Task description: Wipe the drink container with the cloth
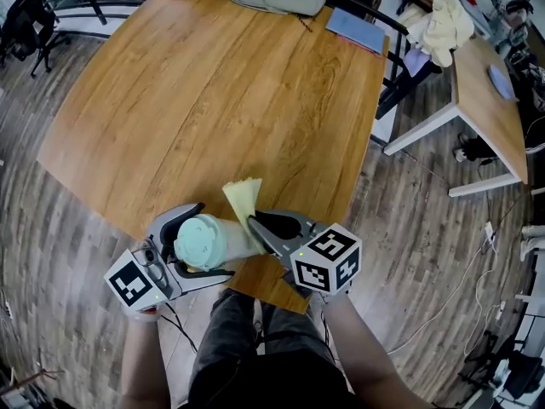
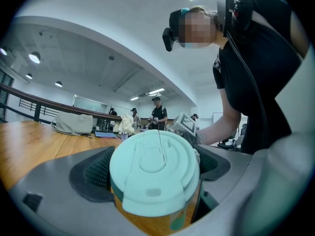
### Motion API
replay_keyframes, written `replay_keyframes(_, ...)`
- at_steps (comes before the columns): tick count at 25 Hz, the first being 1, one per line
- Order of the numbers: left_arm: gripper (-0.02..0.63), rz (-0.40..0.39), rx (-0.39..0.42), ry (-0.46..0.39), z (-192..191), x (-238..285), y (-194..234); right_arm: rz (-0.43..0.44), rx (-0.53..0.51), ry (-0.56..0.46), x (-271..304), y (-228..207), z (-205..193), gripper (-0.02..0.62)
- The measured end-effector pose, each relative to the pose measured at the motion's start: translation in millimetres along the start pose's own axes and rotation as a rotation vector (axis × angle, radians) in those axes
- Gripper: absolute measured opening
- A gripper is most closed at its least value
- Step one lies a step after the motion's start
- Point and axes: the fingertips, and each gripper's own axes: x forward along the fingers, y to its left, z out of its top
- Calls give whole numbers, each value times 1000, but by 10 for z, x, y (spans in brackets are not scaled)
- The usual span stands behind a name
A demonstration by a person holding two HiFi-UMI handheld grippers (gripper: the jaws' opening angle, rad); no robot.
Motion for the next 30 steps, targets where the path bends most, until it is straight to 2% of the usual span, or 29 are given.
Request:
replay_keyframes(4, 494, -19, 58, 54, -15, 65, -105, 143, 55, -70, 21, 270, 359, 35)
replay_keyframes(7, 494, -47, 143, 56, 56, 132, -174, 219, 89, -98, 29, 382, 526, 35)
replay_keyframes(9, 494, -57, 182, 44, 106, 171, -212, 259, 109, -100, 42, 421, 563, 35)
replay_keyframes(12, 494, -56, 193, 46, 123, 191, -242, 281, 124, -72, 86, 415, 504, 35)
replay_keyframes(15, 494, -58, 206, 54, 132, 192, -252, 270, 134, -37, 131, 336, 398, 35)
replay_keyframes(19, 494, -51, 205, 63, 125, 179, -259, 208, 113, 36, 183, 130, 159, 35)
replay_keyframes(22, 494, -43, 203, 66, 120, 167, -253, 173, 137, 77, 215, -27, -10, 35)
replay_keyframes(30, 494, -26, 182, 71, 72, 124, -219, 28, 150, 194, 174, -399, -396, 35)
